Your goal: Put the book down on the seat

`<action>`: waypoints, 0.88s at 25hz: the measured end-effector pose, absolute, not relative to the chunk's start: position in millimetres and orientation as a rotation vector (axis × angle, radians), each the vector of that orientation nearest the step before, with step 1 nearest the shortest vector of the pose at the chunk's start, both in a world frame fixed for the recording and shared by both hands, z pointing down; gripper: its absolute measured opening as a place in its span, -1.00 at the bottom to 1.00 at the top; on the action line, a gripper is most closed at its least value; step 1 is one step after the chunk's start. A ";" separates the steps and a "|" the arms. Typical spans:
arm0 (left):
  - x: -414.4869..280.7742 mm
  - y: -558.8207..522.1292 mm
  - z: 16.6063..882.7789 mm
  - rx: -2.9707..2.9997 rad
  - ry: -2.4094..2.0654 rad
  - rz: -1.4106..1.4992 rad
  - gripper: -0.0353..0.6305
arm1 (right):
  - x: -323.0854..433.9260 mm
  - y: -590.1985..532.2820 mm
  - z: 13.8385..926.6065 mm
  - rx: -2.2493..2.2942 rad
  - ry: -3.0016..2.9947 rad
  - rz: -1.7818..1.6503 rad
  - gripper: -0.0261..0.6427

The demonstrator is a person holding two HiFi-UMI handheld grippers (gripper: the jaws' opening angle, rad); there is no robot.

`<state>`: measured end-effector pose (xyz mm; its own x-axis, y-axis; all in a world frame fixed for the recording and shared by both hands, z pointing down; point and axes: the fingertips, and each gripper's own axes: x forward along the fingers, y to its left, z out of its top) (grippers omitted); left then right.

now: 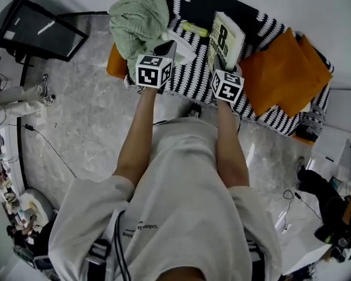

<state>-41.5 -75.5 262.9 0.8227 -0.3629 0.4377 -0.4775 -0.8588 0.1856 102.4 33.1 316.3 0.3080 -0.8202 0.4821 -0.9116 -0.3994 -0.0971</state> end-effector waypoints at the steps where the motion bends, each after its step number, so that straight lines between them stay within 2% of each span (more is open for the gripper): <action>1: -38.4 -75.4 260.1 2.728 -0.643 0.574 -0.87 | 106.2 33.4 315.0 2.393 -1.585 0.690 -0.47; 22: -16.5 -71.9 253.9 2.809 -0.695 0.647 -0.87 | 130.7 23.9 326.9 2.380 -1.624 0.689 -0.47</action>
<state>-16.5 -71.9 253.9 0.7965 -0.4024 0.4513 -0.4788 -0.8755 0.0645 130.7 23.9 326.9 0.2964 -0.8322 0.4685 -0.9153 -0.3877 -0.1095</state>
